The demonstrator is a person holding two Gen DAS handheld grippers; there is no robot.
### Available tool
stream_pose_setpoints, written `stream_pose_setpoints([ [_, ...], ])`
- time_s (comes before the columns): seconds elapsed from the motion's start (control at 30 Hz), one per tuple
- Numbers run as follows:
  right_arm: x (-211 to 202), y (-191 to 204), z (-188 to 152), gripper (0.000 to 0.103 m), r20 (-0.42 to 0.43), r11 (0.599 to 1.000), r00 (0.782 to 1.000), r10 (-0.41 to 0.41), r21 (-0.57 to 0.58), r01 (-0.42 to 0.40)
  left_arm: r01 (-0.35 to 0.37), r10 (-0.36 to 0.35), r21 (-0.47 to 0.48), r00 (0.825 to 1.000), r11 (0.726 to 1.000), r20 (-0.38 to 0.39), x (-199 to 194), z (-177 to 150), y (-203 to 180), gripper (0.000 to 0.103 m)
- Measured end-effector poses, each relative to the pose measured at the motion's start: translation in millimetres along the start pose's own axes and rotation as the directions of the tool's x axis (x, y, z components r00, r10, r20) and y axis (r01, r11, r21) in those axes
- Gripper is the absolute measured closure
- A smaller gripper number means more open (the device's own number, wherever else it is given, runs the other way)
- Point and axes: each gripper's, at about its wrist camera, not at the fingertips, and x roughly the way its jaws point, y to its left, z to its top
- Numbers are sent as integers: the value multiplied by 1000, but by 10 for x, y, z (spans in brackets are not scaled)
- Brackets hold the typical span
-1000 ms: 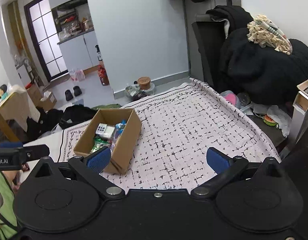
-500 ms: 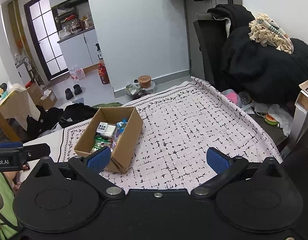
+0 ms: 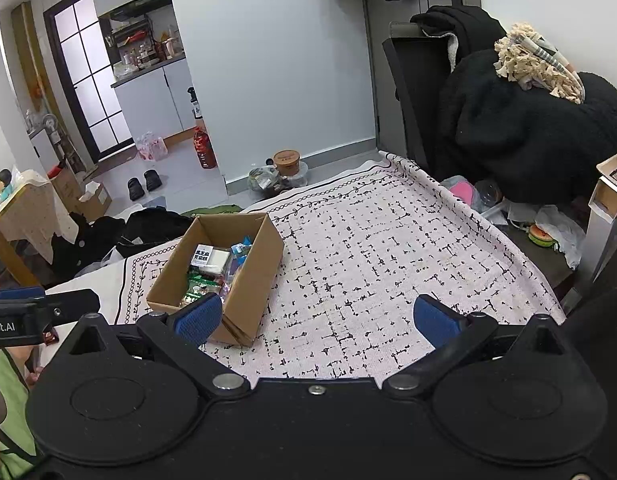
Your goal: Organize snacks
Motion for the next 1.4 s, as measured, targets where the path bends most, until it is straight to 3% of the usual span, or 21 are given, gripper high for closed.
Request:
stream_pose_setpoints([
  [1.4, -7, 32, 10, 0, 3, 999, 1000, -29, -27, 29, 9, -9, -2, 1000, 1000, -20, 45, -48, -14, 0],
])
